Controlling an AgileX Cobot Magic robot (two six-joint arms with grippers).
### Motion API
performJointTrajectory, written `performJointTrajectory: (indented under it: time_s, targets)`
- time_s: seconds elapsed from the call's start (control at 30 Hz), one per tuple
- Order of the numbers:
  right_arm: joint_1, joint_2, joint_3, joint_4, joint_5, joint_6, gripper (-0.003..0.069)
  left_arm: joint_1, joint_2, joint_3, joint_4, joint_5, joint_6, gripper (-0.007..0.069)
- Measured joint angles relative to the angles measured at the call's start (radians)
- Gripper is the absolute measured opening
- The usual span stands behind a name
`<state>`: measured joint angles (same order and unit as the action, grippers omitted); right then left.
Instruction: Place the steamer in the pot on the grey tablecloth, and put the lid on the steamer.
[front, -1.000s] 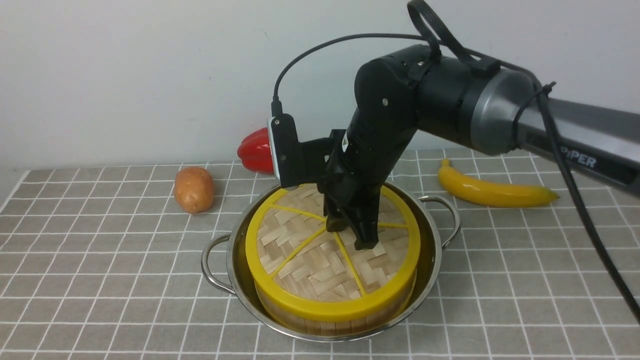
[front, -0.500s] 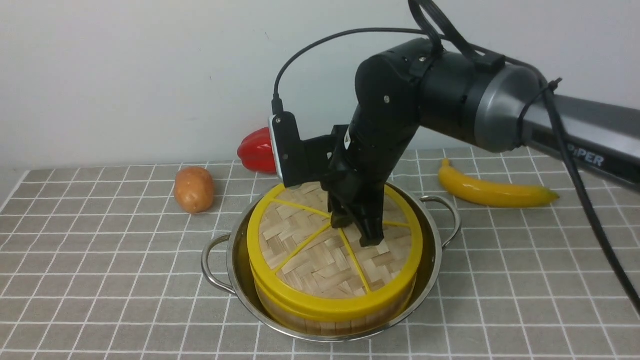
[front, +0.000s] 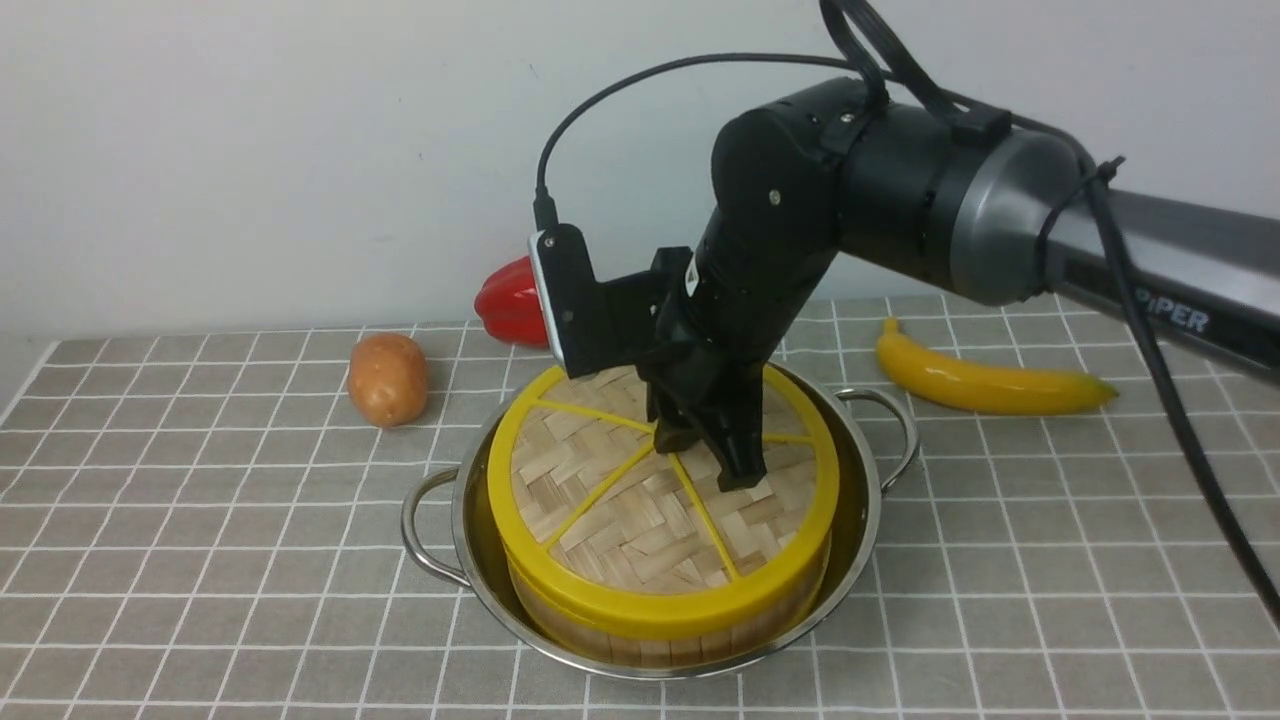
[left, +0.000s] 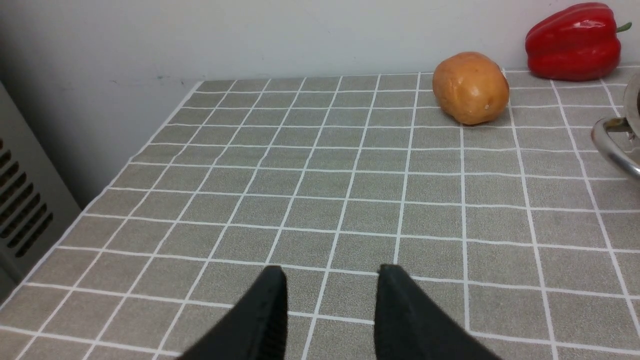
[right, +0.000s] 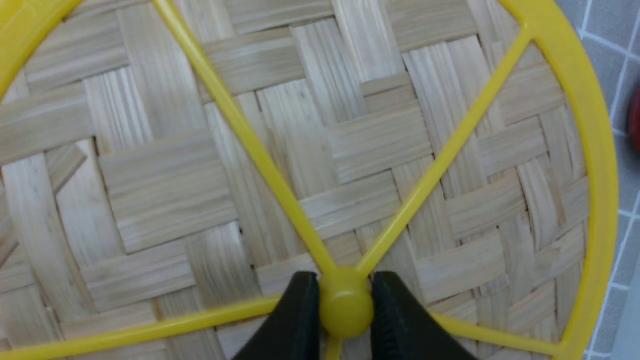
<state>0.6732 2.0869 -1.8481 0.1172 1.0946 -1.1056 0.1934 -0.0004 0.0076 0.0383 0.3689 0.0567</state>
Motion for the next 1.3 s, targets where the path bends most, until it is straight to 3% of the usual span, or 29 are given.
performJointTrajectory:
  time_s: [0.7, 0.8, 0.9, 0.93, 1.0, 1.07, 1.23, 1.3]
  targets:
    - [0.0, 0.018, 0.0, 0.0, -0.022, 0.079, 0.0151, 0.0, 0.0, 0.0, 0.0, 0.0, 0.0, 0.0243]
    - [0.0, 0.017, -0.001, 0.0, -0.033, 0.127, 0.0225, 0.0, 0.0, 0.0, 0.0, 0.0, 0.0, 0.0243]
    - [0.0, 0.002, -0.001, 0.0, -0.04, 0.194, 0.0413, 0.0, 0.0, 0.0, 0.0, 0.0, 0.0, 0.0243]
    - [0.0, 0.0, -0.001, 0.0, -0.04, 0.197, 0.0424, 0.0, 0.0, 0.0, 0.0, 0.0, 0.0, 0.0243]
    - [0.0, -0.032, -0.001, 0.0, -0.042, 0.236, 0.0525, 0.0, 0.0, 0.0, 0.0, 0.0, 0.0, 0.0243]
    - [0.0, -0.069, -0.001, 0.0, -0.042, 0.264, 0.0576, 0.0, 0.0, 0.0, 0.0, 0.0, 0.0, 0.0243]
    - [0.0, -0.16, -0.001, 0.001, -0.042, 0.336, 0.0585, 0.0, 0.0, 0.0, 0.0, 0.0, 0.0, 0.0243]
    - [0.0, -0.214, -0.001, 0.006, -0.042, 0.386, 0.0541, 0.0, 0.0, 0.0, 0.0, 0.0, 0.0, 0.0243]
